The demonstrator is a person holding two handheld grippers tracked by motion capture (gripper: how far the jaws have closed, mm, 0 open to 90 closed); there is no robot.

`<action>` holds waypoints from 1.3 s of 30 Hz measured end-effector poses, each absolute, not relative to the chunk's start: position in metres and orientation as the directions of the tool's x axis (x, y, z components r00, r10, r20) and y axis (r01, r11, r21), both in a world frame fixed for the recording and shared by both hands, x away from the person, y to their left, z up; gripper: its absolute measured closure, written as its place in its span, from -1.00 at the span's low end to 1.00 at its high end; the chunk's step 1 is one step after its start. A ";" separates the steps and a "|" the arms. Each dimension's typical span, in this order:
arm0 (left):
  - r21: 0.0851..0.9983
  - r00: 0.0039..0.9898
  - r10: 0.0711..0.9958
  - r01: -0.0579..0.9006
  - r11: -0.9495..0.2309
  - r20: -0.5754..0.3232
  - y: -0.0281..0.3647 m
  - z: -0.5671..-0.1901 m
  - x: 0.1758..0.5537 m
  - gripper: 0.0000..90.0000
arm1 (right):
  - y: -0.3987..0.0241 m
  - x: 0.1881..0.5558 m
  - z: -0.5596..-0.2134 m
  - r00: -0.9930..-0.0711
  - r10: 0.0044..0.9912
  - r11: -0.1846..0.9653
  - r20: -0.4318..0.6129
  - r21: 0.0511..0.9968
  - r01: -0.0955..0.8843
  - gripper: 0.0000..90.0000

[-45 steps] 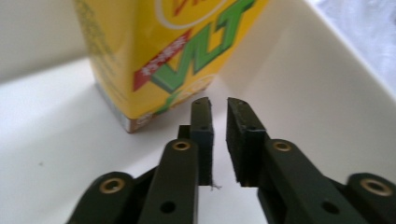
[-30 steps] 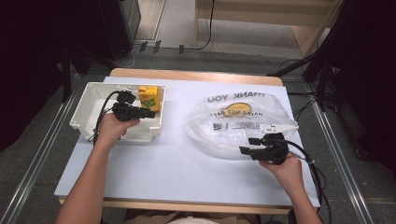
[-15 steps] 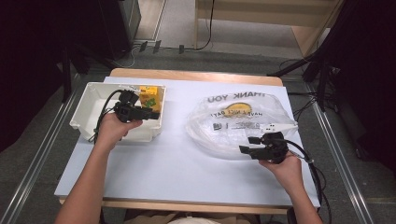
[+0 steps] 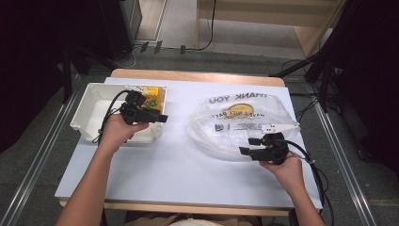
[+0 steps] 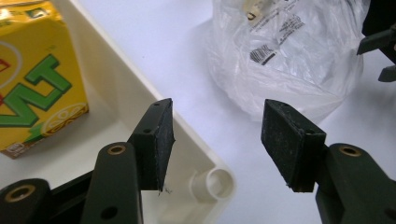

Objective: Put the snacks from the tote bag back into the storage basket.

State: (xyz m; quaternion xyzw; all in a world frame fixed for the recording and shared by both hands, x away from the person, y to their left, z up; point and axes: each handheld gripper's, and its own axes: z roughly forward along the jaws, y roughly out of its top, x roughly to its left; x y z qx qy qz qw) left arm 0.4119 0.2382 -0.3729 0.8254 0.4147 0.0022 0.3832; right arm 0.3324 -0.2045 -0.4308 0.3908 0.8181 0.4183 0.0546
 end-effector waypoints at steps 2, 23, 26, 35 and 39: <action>0.638 0.662 0.682 0.676 -0.368 -0.309 0.235 -0.371 0.411 -0.02 | -0.204 0.332 -0.430 -0.688 0.684 0.343 0.241 0.727 0.595 -0.08; 0.669 0.771 0.577 0.580 -0.465 -0.268 0.188 -0.375 0.396 -0.11 | -0.200 0.330 -0.429 -0.707 0.666 0.356 0.238 0.732 0.581 -0.08; 0.671 0.787 0.559 0.565 -0.480 -0.263 0.181 -0.377 0.393 -0.11 | -0.200 0.329 -0.430 -0.710 0.664 0.359 0.235 0.732 0.578 -0.08; 0.667 0.820 0.515 0.531 -0.523 -0.250 0.158 -0.384 0.385 -0.13 | -0.197 0.329 -0.430 -0.718 0.655 0.366 0.234 0.733 0.573 -0.08; 0.658 0.828 0.499 0.528 -0.537 -0.257 0.149 -0.390 0.382 -0.14 | -0.195 0.328 -0.431 -0.722 0.652 0.370 0.233 0.734 0.570 -0.09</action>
